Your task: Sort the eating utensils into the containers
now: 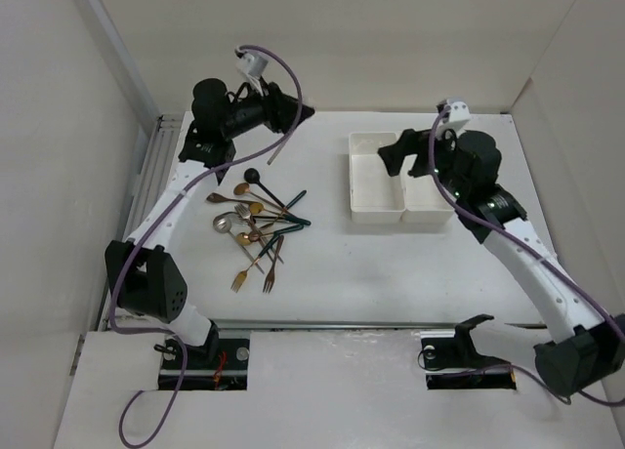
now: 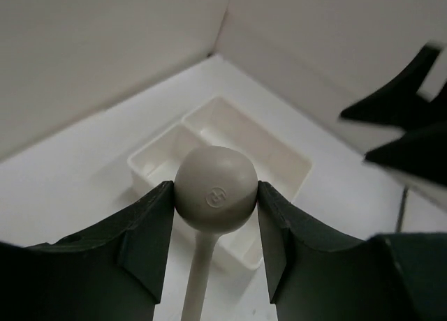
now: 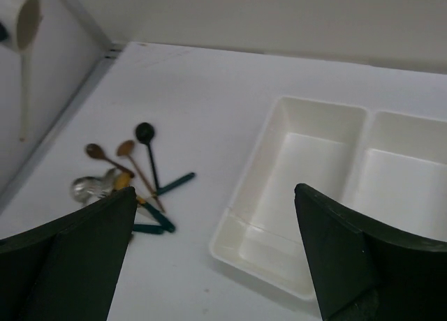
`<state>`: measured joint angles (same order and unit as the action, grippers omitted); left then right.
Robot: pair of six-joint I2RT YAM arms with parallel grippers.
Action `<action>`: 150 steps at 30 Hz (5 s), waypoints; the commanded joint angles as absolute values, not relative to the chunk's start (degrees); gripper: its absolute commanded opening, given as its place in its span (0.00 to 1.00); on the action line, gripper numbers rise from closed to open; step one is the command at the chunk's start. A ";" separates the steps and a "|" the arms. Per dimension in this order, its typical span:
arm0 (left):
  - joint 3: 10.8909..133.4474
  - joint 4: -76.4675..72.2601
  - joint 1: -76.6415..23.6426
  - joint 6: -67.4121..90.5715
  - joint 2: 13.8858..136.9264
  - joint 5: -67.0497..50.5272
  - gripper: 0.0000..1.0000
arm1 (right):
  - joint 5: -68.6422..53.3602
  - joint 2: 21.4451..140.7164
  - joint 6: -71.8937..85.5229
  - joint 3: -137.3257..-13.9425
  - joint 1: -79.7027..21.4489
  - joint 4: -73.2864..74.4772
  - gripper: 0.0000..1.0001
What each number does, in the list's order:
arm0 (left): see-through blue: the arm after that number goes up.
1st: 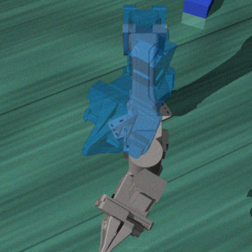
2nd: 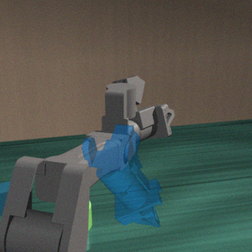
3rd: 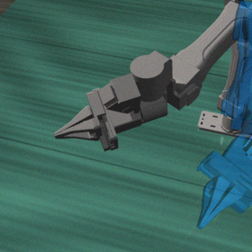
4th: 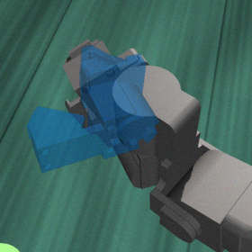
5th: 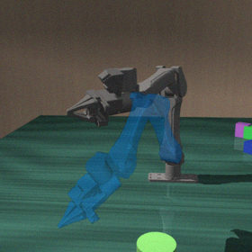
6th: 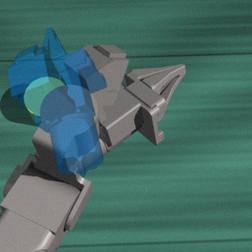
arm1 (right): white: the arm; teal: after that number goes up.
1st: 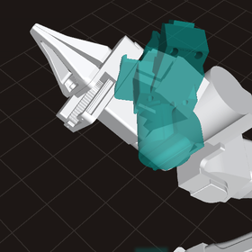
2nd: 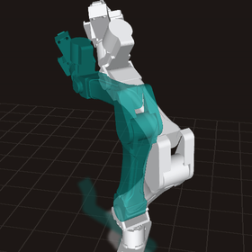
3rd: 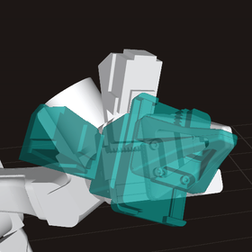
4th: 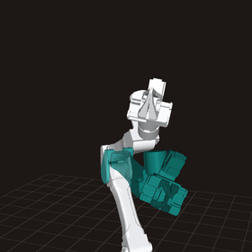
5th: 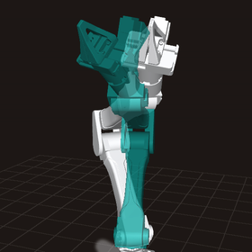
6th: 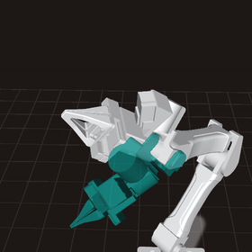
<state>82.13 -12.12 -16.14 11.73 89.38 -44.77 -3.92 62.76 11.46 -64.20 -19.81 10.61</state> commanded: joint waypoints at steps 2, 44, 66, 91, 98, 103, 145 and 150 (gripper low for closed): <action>85.08 -35.23 -16.79 39.00 87.71 -44.65 0.00 | -14.49 70.62 22.05 -65.21 -26.35 -11.49 0.99; 80.60 -47.37 -16.26 42.63 89.38 -45.70 0.00 | -35.94 101.15 35.85 -85.61 -31.29 -31.55 0.88; 80.14 -27.33 -14.07 19.07 87.55 -37.94 1.00 | -11.09 96.60 31.06 -83.22 -22.51 -9.66 0.00; 73.04 5.79 -15.21 -2.46 86.21 0.18 1.00 | 16.35 111.63 9.05 -101.69 -6.86 45.35 0.66; 83.03 21.16 -15.21 7.19 100.94 0.71 0.70 | 15.22 104.86 10.55 -102.22 -7.90 45.35 0.74; 92.37 27.86 -14.68 15.55 110.38 -5.00 0.64 | 14.15 101.70 11.68 -99.15 -10.02 41.50 0.74; 102.13 25.14 -7.82 20.48 129.46 0.53 0.26 | 18.90 96.50 13.45 -95.80 -12.83 41.57 0.74; 100.82 25.14 -7.82 21.01 128.41 -1.58 0.13 | 19.42 94.58 13.45 -95.19 -12.83 40.88 0.74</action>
<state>101.30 24.62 -7.81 20.08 127.98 1.63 18.06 98.70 12.69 -93.21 -12.14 42.44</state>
